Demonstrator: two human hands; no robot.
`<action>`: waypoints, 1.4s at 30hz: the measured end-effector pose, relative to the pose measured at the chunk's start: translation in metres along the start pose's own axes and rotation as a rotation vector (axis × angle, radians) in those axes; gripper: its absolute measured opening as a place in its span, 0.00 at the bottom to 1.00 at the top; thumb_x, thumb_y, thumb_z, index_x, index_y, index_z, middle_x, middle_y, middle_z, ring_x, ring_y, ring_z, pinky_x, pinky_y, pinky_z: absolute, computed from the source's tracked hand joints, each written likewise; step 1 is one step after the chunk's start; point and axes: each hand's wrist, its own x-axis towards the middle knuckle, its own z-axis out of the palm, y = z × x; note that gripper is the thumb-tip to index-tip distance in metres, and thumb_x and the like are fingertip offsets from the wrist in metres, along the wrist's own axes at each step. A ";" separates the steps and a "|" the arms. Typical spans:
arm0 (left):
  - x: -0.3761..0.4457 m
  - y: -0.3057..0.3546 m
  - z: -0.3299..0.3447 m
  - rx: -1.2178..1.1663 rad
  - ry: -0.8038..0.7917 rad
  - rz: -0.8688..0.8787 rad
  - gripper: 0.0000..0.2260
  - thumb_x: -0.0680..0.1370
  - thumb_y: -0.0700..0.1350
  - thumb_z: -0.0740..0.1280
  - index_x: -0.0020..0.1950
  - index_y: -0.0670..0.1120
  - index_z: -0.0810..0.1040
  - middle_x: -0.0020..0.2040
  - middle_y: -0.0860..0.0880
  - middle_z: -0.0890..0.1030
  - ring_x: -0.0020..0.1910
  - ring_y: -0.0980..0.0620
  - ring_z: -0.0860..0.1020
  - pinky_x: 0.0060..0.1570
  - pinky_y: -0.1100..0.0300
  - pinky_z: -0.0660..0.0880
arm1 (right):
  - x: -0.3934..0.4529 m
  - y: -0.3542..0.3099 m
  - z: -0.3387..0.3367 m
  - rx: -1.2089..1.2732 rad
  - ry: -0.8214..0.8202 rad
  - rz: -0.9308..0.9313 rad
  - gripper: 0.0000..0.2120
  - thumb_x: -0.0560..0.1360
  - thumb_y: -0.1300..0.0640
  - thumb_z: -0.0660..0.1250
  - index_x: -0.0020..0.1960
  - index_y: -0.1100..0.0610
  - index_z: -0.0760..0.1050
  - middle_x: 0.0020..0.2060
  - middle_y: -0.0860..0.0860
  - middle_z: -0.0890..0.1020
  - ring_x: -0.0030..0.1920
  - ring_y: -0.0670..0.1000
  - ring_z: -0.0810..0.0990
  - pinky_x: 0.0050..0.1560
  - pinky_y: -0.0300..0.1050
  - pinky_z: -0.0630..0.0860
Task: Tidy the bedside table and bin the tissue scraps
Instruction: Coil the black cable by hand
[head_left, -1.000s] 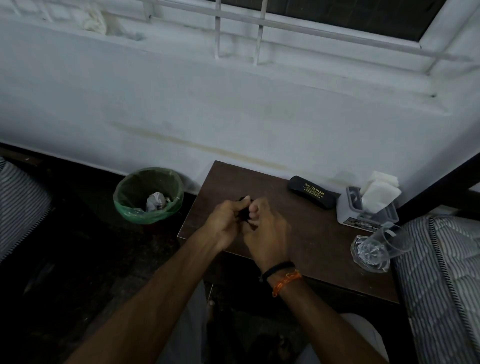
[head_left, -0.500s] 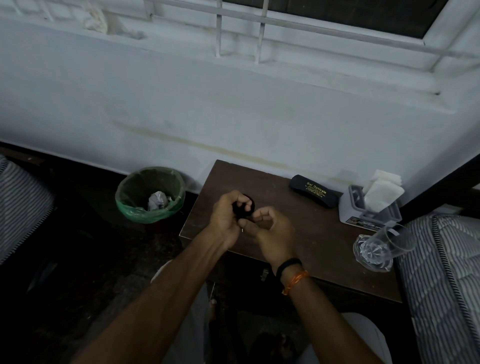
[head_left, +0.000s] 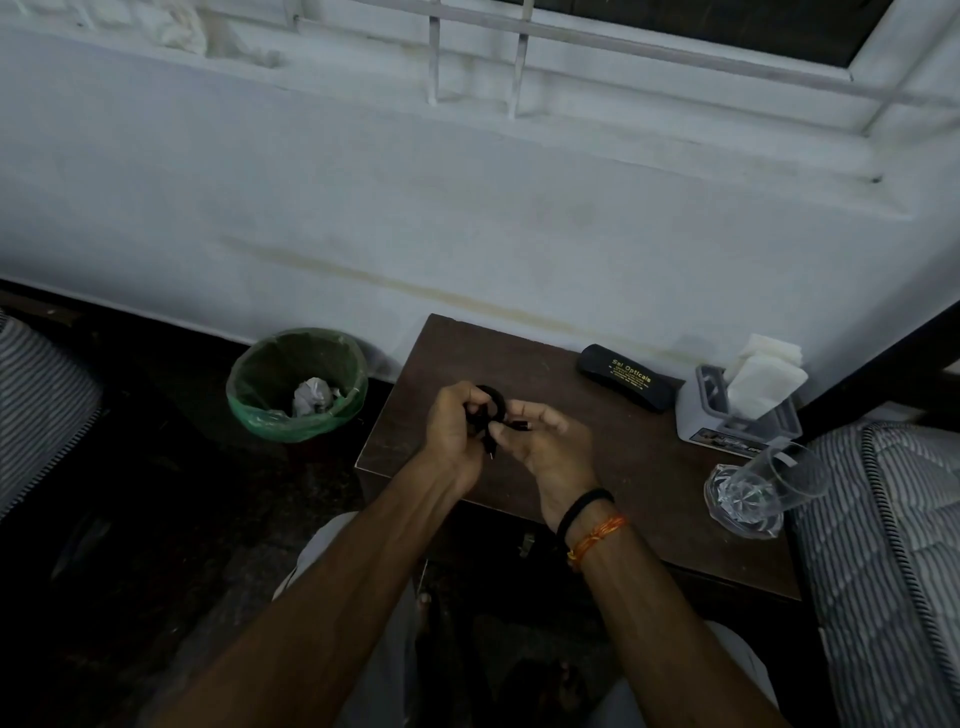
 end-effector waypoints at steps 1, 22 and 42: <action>0.001 -0.001 -0.001 0.004 -0.001 0.009 0.03 0.68 0.41 0.64 0.36 0.44 0.70 0.36 0.46 0.72 0.39 0.48 0.71 0.41 0.53 0.71 | 0.001 0.000 0.001 0.016 0.008 0.009 0.14 0.67 0.68 0.76 0.52 0.59 0.83 0.47 0.56 0.87 0.51 0.55 0.85 0.55 0.50 0.81; 0.002 -0.002 -0.006 0.134 -0.043 -0.045 0.14 0.74 0.37 0.72 0.59 0.36 0.80 0.53 0.39 0.83 0.50 0.44 0.81 0.53 0.52 0.78 | 0.013 -0.008 -0.012 0.078 0.122 0.058 0.17 0.71 0.71 0.72 0.58 0.58 0.79 0.51 0.52 0.83 0.52 0.49 0.82 0.49 0.43 0.80; 0.004 -0.022 0.008 0.224 0.133 0.138 0.02 0.71 0.36 0.75 0.42 0.40 0.84 0.43 0.41 0.85 0.45 0.45 0.84 0.50 0.49 0.81 | 0.000 -0.009 -0.011 -0.053 0.287 -0.183 0.18 0.70 0.68 0.73 0.59 0.60 0.81 0.50 0.53 0.84 0.45 0.47 0.84 0.40 0.40 0.82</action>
